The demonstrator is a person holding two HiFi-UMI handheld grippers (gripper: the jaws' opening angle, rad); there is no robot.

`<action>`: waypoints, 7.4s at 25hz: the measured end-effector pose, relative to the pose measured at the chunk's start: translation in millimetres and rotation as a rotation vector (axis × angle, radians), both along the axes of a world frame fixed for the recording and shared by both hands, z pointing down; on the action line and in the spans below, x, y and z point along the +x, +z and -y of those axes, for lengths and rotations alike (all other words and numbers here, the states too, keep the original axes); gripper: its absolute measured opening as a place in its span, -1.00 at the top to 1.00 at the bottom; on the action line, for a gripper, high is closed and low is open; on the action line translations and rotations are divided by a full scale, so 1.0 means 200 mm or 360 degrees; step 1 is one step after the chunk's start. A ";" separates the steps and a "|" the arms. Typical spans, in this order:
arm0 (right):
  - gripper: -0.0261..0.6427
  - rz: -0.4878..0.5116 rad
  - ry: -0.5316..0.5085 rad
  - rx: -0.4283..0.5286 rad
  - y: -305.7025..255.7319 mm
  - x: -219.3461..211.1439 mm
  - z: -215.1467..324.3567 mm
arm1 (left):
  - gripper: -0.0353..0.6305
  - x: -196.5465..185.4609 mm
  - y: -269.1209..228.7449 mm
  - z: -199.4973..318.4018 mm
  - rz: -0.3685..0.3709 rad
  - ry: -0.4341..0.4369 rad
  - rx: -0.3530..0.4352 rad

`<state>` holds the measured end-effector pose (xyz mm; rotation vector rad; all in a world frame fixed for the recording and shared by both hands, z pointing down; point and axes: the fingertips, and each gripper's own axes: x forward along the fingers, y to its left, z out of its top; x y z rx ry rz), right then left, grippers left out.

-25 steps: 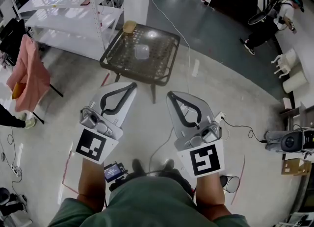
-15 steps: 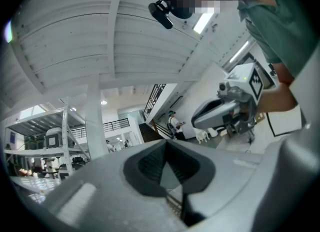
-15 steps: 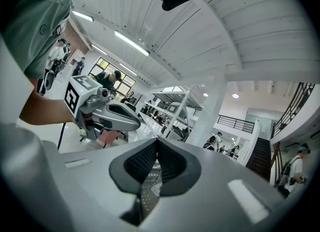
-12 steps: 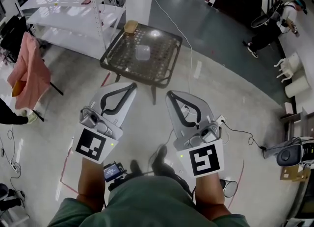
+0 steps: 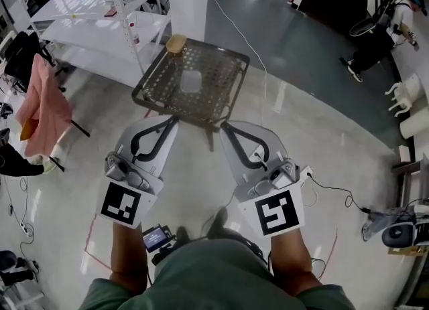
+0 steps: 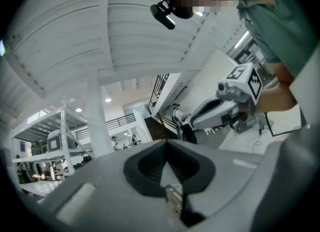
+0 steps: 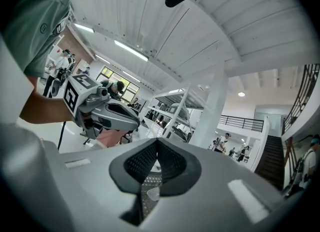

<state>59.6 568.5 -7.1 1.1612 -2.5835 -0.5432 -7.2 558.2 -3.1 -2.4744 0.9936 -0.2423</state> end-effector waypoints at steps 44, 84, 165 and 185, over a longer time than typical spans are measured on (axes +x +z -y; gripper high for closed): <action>0.90 -0.0042 0.0177 -0.0022 0.04 -0.08 1.20 | 0.89 -0.11 0.00 1.29 -0.0071 0.0156 -0.0038; 0.90 0.0021 -0.0187 -0.0114 0.19 0.00 2.49 | 0.89 0.00 0.22 2.49 -0.0041 -0.0172 -0.0208; 0.73 -0.0126 0.0262 -0.1605 3.13 -0.22 3.57 | 0.53 -0.38 3.25 3.46 0.0181 -0.0338 -0.1764; 0.81 -0.0069 0.0321 -0.1790 3.36 -0.22 3.53 | 0.78 -0.34 3.32 3.45 0.0051 -0.0317 -0.1852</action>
